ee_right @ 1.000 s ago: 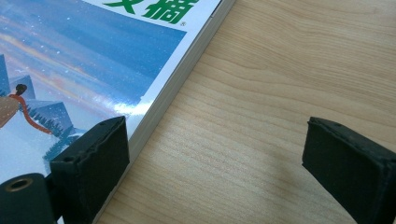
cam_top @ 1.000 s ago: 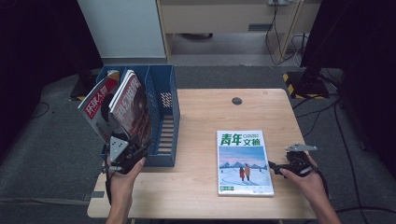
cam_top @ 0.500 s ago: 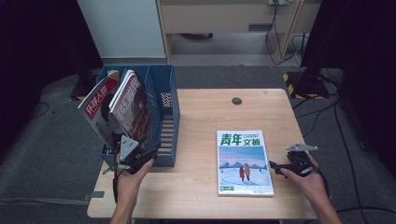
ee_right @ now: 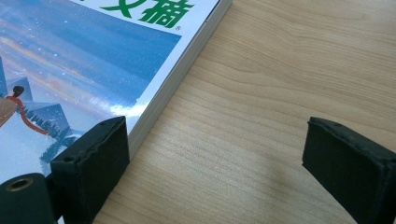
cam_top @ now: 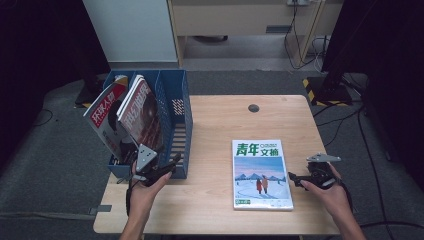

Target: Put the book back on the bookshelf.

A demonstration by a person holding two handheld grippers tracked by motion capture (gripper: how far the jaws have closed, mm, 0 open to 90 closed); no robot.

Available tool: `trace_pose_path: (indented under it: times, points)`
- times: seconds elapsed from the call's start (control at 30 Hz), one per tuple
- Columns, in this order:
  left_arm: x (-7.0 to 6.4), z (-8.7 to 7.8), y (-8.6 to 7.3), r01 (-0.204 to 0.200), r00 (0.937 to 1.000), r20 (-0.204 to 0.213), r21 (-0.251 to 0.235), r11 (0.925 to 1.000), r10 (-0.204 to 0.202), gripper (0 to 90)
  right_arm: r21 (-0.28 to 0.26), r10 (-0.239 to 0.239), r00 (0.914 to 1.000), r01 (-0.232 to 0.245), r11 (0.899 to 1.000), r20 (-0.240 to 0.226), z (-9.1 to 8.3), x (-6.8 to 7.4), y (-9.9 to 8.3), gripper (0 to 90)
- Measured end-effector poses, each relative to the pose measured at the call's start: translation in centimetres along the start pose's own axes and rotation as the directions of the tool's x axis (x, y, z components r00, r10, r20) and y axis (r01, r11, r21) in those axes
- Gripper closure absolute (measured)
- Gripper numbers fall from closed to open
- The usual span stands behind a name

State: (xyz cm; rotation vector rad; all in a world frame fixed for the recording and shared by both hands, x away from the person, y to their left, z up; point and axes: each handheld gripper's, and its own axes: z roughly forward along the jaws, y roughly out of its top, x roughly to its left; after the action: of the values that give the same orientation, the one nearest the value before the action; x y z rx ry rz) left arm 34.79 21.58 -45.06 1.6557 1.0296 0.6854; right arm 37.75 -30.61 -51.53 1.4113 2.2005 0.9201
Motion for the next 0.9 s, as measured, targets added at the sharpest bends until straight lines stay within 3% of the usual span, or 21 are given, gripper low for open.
trace_pose_path:
  times: [0.57,0.9]
  points:
    - [-2.2,1.9,0.6,-0.028,0.9978,0.060,0.029,0.9992,0.026,25.9,-0.012,-0.005,1.0000,0.005,1.000,0.001,-0.1,0.2,0.1,8.7]
    - [-3.9,3.1,0.9,-0.065,0.9928,0.104,0.051,0.9965,0.060,25.5,-0.012,-0.008,1.0000,0.008,1.000,0.003,-0.1,0.2,0.1,8.7]
